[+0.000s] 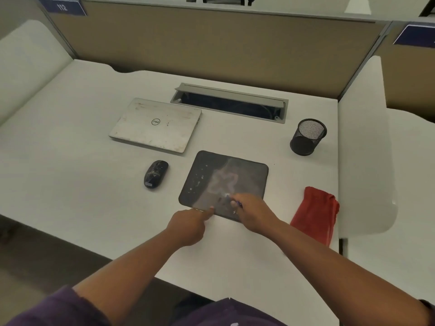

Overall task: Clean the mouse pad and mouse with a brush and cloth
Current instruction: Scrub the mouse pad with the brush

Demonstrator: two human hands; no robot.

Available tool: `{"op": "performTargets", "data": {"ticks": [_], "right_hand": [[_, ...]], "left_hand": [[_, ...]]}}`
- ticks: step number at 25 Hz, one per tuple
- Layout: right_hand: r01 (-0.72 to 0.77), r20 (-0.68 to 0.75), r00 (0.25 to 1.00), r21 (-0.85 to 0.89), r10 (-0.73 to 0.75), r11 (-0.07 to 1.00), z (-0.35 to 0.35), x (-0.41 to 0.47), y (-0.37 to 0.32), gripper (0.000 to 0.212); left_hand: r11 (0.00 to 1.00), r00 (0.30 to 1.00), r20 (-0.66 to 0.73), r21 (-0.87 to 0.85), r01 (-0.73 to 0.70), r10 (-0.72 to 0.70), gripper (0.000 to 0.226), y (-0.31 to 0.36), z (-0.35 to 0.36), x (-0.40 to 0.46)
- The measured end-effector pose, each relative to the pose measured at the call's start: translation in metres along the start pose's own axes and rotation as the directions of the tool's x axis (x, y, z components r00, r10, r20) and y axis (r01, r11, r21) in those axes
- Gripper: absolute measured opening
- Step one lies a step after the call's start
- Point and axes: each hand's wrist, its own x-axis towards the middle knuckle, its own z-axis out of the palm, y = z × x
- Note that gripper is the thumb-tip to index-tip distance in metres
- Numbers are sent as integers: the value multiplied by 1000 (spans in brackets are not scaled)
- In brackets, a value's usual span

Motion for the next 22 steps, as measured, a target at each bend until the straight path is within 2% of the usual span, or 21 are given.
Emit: {"op": "performTargets", "data": {"ticks": [2, 4, 7, 9, 12, 15, 17, 19, 20, 22], "right_hand": [[23, 64, 998, -44, -20, 999, 5, 2, -4, 22], [-6, 116, 993, 20, 4, 1000, 10, 4, -9, 27], [-33, -31, 999, 170, 39, 985, 9, 14, -15, 28], [-45, -91, 994, 198, 64, 979, 6, 21, -17, 30], [-62, -23, 998, 48, 64, 997, 13, 27, -18, 37], [-51, 83, 995, -3, 51, 999, 25, 29, -24, 27], [-14, 46, 999, 54, 12, 998, 31, 32, -31, 31], [11, -65, 998, 48, -8, 999, 32, 36, -37, 28], [4, -83, 997, -10, -5, 1000, 32, 39, -42, 27], [-56, -14, 998, -164, 54, 985, 35, 47, -51, 28]], "left_hand": [[999, 998, 55, -38, 37, -35, 60, -2, -1, -10], [996, 996, 70, -63, 59, -54, 54, -4, -1, -17], [983, 993, 26, -140, 115, -113, 48, -8, -2, -27], [974, 991, -8, -187, 127, -131, 49, -12, -3, -34], [967, 991, -31, -226, 119, -129, 55, -16, -5, -39], [969, 995, -11, -227, 99, -104, 57, -25, -5, -39], [973, 997, 2, -215, 78, -80, 56, -36, -4, -39], [977, 998, 17, -206, 62, -59, 56, -50, -2, -39], [978, 999, 22, -202, 53, -50, 57, -58, 0, -40], [981, 999, 18, -188, 37, -34, 58, -77, 2, -40]]}}
